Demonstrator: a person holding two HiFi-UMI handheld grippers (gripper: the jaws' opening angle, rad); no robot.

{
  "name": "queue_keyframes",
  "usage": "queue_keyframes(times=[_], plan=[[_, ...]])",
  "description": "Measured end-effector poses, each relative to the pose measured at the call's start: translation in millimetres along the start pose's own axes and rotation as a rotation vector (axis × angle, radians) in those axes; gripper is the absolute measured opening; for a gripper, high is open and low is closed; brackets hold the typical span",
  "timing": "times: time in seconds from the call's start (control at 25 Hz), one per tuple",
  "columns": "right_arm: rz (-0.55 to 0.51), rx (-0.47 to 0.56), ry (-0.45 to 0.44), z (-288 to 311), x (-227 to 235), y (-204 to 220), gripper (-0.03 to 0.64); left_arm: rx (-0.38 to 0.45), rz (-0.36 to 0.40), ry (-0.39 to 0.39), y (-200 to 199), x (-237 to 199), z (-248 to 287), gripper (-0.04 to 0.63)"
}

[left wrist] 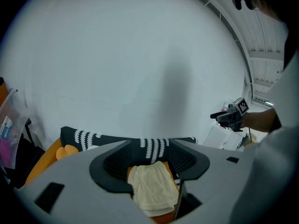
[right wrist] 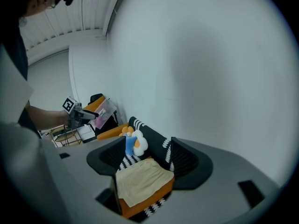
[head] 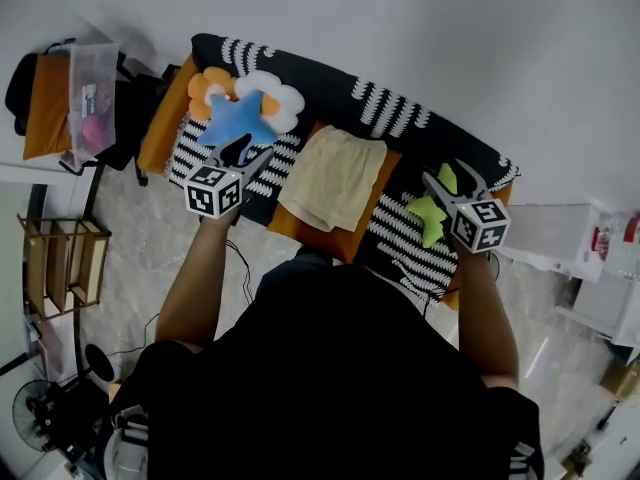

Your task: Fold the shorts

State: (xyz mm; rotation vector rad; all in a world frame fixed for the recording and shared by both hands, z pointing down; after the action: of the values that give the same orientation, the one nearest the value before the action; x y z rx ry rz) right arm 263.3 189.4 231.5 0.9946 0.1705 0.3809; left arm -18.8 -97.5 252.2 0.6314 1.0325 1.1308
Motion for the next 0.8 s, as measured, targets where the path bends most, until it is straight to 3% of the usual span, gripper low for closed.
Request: queue_keyframes(times=[0.8], plan=[[-0.051, -0.047, -0.006, 105.2, -54.3, -45.9, 0.311, 0.027, -0.044, 0.033, -10.6, -110.1, -4.3, 0.268]])
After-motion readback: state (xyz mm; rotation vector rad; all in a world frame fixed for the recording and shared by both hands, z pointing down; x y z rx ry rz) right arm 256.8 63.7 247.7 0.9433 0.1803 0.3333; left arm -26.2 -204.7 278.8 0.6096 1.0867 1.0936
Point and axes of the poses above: the fingertips, and each gripper's own axes: z forward along the fingers, x to its right, y out of its underside, the point moved 2 cm from there along -z, backward along the fingers, and after that the axes turned 14 degrees about y, right-handed, at the moved point
